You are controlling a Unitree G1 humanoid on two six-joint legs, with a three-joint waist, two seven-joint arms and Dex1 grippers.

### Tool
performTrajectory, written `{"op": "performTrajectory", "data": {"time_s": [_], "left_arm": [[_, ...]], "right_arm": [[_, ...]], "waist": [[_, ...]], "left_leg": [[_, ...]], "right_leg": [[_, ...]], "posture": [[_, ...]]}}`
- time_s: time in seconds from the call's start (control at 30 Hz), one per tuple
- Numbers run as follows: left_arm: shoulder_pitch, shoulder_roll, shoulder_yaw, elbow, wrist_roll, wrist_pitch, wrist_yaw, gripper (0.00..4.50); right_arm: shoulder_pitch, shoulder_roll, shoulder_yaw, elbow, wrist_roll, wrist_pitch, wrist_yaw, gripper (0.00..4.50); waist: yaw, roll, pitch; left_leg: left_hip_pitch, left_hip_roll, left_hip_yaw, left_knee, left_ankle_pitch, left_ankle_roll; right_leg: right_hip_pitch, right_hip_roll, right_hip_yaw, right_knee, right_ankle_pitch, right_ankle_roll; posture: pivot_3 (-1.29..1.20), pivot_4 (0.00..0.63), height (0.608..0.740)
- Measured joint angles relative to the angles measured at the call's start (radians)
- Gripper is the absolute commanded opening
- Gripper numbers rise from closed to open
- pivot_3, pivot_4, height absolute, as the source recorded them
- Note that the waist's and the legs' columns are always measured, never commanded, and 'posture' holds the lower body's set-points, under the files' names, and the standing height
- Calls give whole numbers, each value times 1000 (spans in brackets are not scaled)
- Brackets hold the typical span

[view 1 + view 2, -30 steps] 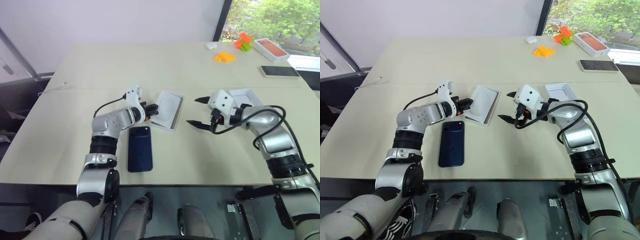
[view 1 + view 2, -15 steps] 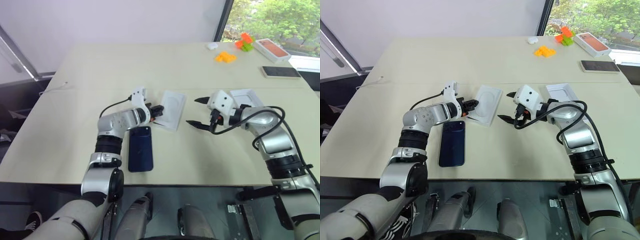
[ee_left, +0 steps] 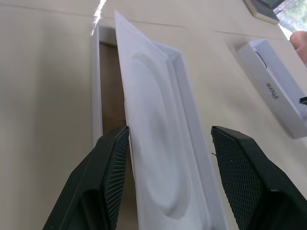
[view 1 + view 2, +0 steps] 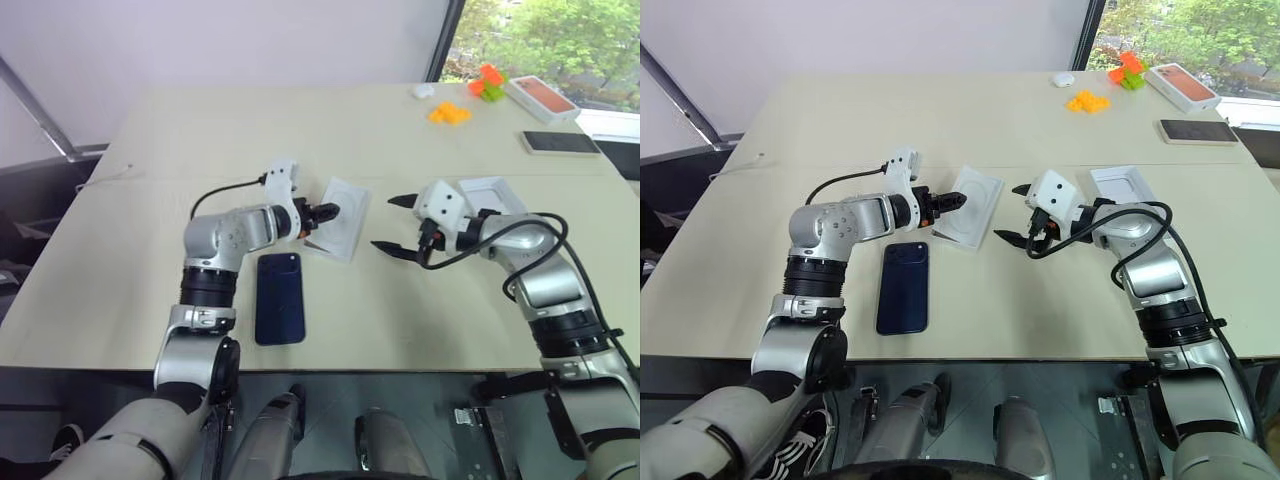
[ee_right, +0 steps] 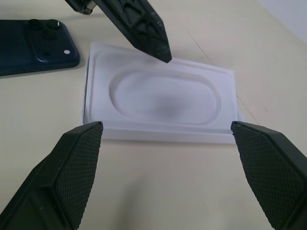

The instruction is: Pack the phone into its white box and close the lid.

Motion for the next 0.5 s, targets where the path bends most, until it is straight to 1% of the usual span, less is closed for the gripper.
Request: {"op": "performTrajectory", "data": {"time_s": [0.17, 0.3, 0.43, 0.5], "left_arm": [[19, 5, 25, -104, -31, 76, 10, 2878], [43, 30, 35, -163, -38, 112, 15, 2878], [79, 85, 27, -216, -31, 49, -24, 2878], [120, 171, -15, -249, 0, -42, -84, 2878]], "right_arm": [[0, 1, 0, 0, 0, -4, 0, 4500], [0, 1, 0, 1, 0, -6, 0, 4500], [-3, 10, 0, 1, 4, -1, 1, 4500], [-5, 17, -1, -1, 19, 17, 1, 4500]], "waist": [[-1, 0, 0], [-2, 0, 0], [-3, 0, 0], [-6, 0, 0]], "left_leg": [[0, 0, 0, 0, 0, 0], [0, 0, 0, 0, 0, 0], [0, 0, 0, -1, 0, 0], [1, 0, 0, -2, 0, 0]], "right_leg": [[0, 0, 0, 0, 0, 0], [0, 0, 0, 0, 0, 0], [0, 0, 0, 0, 0, 0], [0, 0, 0, 0, 0, 0]], "posture": [[0, 150, 740], [0, 150, 740], [0, 150, 740], [0, 150, 740]]}}
